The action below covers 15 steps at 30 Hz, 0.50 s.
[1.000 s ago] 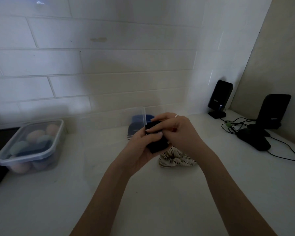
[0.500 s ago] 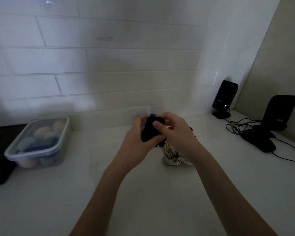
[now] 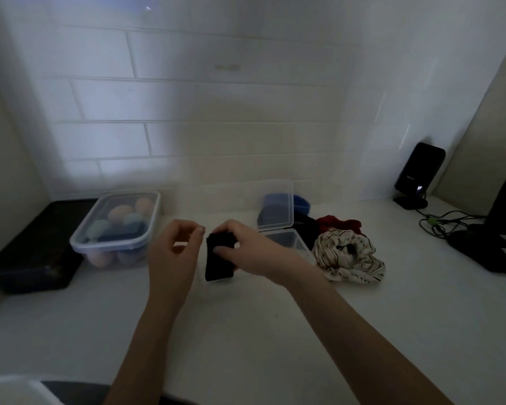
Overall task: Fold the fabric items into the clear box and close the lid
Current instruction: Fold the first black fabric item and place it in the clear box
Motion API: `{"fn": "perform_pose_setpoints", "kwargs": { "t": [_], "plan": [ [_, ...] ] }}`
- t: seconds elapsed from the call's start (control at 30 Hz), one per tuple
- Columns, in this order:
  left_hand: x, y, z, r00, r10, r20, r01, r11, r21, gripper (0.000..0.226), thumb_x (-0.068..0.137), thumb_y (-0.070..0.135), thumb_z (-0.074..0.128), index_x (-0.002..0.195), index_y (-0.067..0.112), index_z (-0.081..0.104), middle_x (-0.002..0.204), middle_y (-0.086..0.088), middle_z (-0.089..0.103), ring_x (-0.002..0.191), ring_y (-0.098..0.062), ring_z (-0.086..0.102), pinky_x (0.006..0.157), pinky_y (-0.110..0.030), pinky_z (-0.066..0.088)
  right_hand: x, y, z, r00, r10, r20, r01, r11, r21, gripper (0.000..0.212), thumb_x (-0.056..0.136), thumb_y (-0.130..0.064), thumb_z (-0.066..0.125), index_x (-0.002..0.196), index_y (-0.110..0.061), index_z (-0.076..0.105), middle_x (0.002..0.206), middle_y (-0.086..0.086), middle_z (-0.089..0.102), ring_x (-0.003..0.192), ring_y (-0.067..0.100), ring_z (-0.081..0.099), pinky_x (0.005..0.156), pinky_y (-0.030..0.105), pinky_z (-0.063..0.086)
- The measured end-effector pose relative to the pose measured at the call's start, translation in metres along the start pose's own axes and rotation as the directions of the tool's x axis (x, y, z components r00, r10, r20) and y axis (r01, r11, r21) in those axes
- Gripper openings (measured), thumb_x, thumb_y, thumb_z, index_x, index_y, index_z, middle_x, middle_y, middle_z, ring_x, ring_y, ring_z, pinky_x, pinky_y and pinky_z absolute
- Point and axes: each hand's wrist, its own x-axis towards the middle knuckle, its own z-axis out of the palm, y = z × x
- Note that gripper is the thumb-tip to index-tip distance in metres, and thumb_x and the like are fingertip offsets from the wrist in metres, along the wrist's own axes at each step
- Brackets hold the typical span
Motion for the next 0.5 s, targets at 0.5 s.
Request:
{"fn": "perform_pose_setpoints", "kwargs": {
  "t": [0.5],
  "plan": [
    [-0.003,-0.011,0.003,0.998,0.017,0.062,-0.028,0.982,0.187,0.013,0.083,0.020,0.057,0.070,0.021,0.059,0.067,0.000,0.065,0.069,-0.021,0.064,0.062,-0.040,0.051,0.029,0.007,0.031,0.970,0.225,-0.095,-0.244,0.879,-0.409,0.026,0.085,-0.031,0.066,0.081,-0.010,0.051,0.078,0.009,0.054,0.065,0.019,0.047,0.051,0.026,0.033]
  ]
}}
